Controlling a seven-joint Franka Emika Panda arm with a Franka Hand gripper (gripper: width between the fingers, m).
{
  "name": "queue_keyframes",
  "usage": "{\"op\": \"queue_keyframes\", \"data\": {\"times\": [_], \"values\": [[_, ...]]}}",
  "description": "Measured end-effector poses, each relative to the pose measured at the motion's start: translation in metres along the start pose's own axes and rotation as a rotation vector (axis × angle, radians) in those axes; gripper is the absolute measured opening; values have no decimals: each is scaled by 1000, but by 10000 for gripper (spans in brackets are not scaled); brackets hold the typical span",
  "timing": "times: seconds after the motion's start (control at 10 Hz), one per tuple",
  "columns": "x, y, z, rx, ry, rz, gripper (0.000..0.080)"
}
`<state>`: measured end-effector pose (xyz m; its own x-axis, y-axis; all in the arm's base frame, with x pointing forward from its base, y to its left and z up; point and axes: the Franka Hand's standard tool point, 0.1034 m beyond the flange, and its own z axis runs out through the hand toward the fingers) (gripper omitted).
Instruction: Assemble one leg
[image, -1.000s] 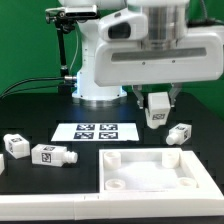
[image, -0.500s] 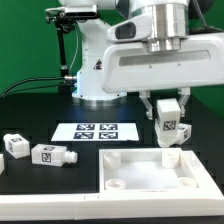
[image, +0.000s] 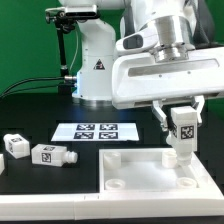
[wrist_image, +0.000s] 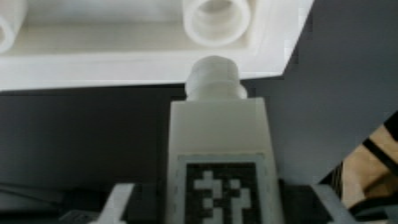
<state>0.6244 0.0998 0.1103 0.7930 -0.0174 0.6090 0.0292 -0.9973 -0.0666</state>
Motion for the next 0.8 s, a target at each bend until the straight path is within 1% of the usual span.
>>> {"op": "queue_keyframes", "data": {"times": [0.2, 0.3, 0.4, 0.5, 0.6, 0.8], "values": [[-3, 1, 3, -2, -22, -17, 284], [-8, 1, 11, -8, -30, -49, 284], [-7, 0, 19, -12, -34, -62, 284], [-4, 0, 22, -12, -31, -67, 284], [-8, -2, 24, -11, -35, -63, 284], [-7, -7, 26, -6, -26, -68, 284]]}}
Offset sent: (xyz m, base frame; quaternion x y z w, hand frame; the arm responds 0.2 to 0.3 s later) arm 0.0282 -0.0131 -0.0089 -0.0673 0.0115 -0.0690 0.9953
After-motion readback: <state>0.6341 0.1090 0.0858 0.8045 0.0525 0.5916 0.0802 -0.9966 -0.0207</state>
